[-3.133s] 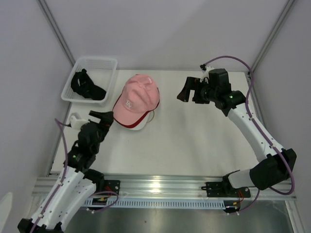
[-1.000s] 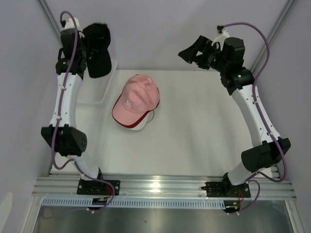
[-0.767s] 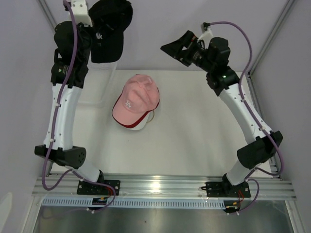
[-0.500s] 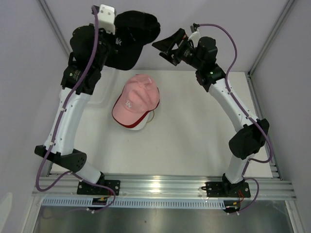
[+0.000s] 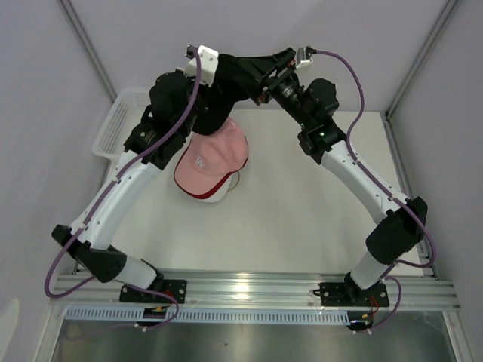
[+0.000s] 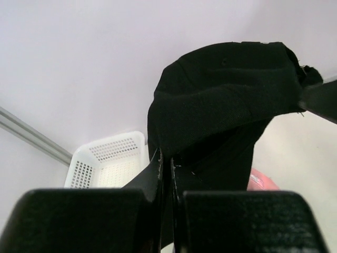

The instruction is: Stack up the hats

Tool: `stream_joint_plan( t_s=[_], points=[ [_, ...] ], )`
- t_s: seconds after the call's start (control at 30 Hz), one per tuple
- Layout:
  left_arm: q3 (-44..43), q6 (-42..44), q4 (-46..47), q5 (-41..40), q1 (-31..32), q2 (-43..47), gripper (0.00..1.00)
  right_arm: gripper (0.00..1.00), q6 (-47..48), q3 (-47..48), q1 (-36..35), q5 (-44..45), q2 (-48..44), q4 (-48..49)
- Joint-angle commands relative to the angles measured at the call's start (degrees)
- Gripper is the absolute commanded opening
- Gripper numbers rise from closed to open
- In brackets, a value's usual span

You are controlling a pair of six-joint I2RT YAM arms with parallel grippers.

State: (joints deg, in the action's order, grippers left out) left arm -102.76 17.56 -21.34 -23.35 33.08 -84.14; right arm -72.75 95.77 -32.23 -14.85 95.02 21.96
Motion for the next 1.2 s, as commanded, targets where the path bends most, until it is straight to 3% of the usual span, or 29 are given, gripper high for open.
stream_joint_plan(
  t_s=[0.0, 0.17, 0.33, 0.47, 0.6, 0.7, 0.87, 0.93, 1.03, 1.07, 1.13, 1.17],
  points=[
    [1.8, -0.6, 8.1, -2.1, 2.6, 5.7, 0.01, 1.00, -3.2, 0.2, -0.6, 5.8, -0.4, 2.8],
    [2.5, -0.2, 8.3, -4.6, 2.9, 6.4, 0.01, 1.00, -5.6, -0.4, -1.3, 5.3, -2.0, -2.5],
    [3.9, -2.0, 9.3, -2.7, 3.0, 8.2, 0.01, 1.00, -2.2, -6.7, -4.2, 18.3, -8.4, -5.9],
    [3.7, -2.1, 9.0, -2.8, 3.0, 8.7, 0.01, 0.99, -4.1, -4.0, -4.2, 16.3, -6.8, -8.5],
    [4.4, -2.9, 9.3, -1.5, 3.4, 9.8, 0.01, 1.00, -3.9, -5.5, -6.1, 19.7, -6.2, -3.7],
    [6.2, -3.6, 9.6, -0.6, 4.1, 11.0, 0.01, 1.00, -3.8, -4.2, -6.2, 21.7, -4.0, -2.3],
    [8.8, -3.3, 10.4, -0.4, 6.0, 12.2, 0.01, 0.99, -2.7, 6.5, -6.4, 23.2, 1.9, -5.7],
    [10.4, -3.1, 11.1, -0.9, 6.9, 12.8, 0.01, 0.89, -2.6, 9.6, -6.0, 22.7, 4.9, -7.2],
    [13.4, -2.6, 12.7, -2.3, 7.4, 14.3, 0.01, 0.54, -2.1, 13.6, -5.8, 20.7, 7.0, -7.9],
    [14.6, -2.7, 13.1, -2.8, 7.4, 14.9, 0.01, 0.37, -1.7, 14.7, -5.8, 20.4, 7.3, -8.2],
    [15.9, -3.6, 13.3, -3.0, 7.4, 16.8, 0.01, 0.21, 0.2, 16.3, -5.8, 19.4, 8.1, -10.4],
    [16.4, -4.5, 12.9, -2.9, 7.4, 17.4, 0.02, 0.07, 0.7, 18.2, -5.5, 18.4, 8.6, -11.1]
  ],
)
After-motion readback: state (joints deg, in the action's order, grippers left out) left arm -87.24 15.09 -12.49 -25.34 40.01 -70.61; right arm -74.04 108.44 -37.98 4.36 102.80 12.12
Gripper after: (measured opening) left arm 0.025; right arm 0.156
